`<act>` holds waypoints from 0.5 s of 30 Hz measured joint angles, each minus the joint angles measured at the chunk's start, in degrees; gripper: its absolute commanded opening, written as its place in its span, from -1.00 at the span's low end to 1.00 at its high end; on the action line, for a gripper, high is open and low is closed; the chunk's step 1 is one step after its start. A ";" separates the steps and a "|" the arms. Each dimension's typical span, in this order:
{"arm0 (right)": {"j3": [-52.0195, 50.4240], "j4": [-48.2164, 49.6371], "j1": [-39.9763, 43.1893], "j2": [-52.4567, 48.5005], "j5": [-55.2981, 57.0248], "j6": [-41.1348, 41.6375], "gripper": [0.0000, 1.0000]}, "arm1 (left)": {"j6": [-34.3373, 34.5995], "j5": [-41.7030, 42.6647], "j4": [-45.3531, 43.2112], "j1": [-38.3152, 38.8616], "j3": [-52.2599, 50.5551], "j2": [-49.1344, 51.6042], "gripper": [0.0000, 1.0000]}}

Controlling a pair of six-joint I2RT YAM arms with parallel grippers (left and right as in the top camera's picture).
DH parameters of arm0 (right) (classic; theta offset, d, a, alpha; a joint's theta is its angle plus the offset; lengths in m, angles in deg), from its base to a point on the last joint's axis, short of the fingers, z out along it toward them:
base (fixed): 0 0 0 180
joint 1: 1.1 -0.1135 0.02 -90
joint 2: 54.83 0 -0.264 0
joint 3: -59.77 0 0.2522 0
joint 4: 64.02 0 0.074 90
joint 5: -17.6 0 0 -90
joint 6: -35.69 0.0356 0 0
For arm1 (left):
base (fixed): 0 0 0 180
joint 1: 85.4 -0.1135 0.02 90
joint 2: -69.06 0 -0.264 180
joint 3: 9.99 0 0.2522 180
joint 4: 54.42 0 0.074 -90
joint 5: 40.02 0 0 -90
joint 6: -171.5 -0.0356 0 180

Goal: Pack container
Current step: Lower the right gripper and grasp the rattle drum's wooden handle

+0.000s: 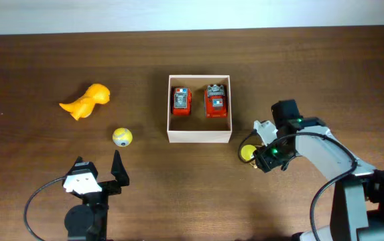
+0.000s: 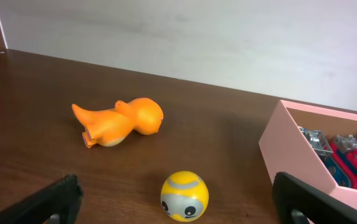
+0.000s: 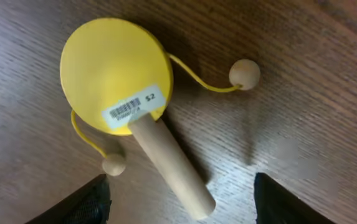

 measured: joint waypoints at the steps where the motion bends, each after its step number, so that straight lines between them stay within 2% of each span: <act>1: -0.13 0.42 0.00 0.00 0.00 0.00 0.37 | 0.00 0.00 0.00 0.00 0.00 0.00 0.98; 3: -0.44 1.09 0.00 0.00 0.00 0.00 0.35 | 0.00 0.00 0.00 0.00 0.00 0.00 0.98; 5: -0.98 1.75 0.00 0.00 0.00 0.02 0.23 | 0.00 0.02 0.00 0.00 0.00 0.00 0.98; 15: -4.70 6.69 0.00 1.22 0.24 -0.11 0.19 | 0.00 0.00 0.00 0.00 0.00 0.00 0.98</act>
